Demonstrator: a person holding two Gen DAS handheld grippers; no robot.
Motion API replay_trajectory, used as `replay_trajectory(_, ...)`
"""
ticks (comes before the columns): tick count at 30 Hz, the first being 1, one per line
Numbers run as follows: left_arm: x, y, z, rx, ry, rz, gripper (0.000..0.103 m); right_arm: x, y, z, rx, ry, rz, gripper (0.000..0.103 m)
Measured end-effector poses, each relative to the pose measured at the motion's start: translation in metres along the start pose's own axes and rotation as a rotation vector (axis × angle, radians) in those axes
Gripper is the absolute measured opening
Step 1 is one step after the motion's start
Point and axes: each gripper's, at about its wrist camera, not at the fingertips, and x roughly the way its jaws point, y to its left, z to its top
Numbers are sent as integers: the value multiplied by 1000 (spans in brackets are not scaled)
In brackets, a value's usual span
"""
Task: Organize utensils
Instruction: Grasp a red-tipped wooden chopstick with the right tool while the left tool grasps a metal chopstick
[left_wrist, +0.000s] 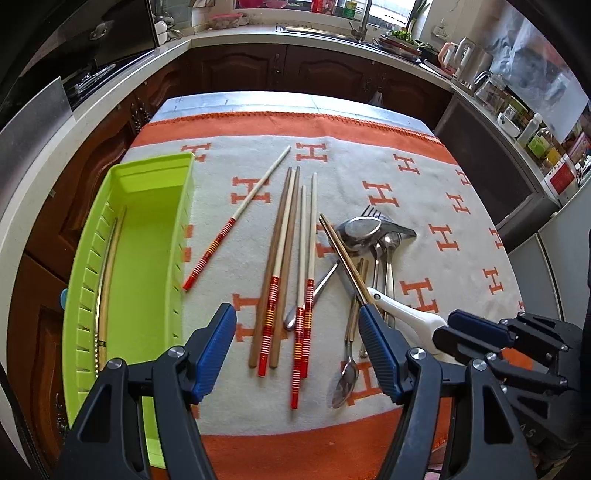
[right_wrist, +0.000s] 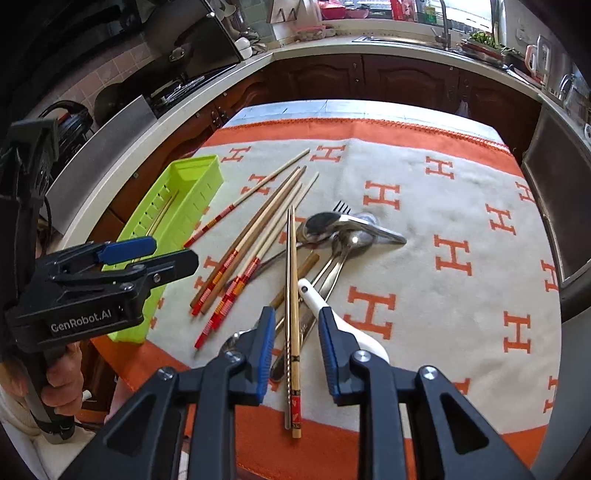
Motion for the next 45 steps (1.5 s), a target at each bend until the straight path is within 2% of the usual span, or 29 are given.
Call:
replay_trajectory(4, 15, -8, -10, -12, 35, -34, 67, 20, -5, -21, -41, 59, 22, 11)
replay_trajectory(10, 25, -4, -15, -44, 47, -37, 56, 41, -11, -41, -28, 124, 70, 10)
replay_trajectory(15, 30, -4, -17, -59, 66, -53, 48, 42, -10, -45, -23, 126, 94, 9)
replay_trajectory(20, 33, -7, -17, -64, 73, -60, 48, 44, -11, -45, -21, 135, 64, 9)
replay_trajectory(30, 41, -17, -17, -65, 87, -92, 48, 49, -3, -45, -62, 88, 10, 9)
replay_trajectory(35, 46, -21, -16, -69, 97, -125, 47, 48, -10, -44, -30, 59, 26, 6)
replay_trajectory(38, 49, -27, -16, -58, 108, -150, 38, 41, -20, -42, 17, 31, 51, 6)
replay_trajectory(40, 53, -31, -15, -58, 120, -152, 37, 35, -27, -41, 41, 9, 76, 6)
replay_trajectory(41, 55, -32, -15, -59, 127, -166, 33, 32, -29, -41, 49, -1, 83, 6)
replay_trajectory(42, 58, -33, -15, -61, 137, -179, 24, 29, -31, -40, 54, -8, 88, 6)
replay_trajectory(45, 64, -37, -16, -60, 155, -182, 16, 24, -36, -39, 65, -24, 98, 6)
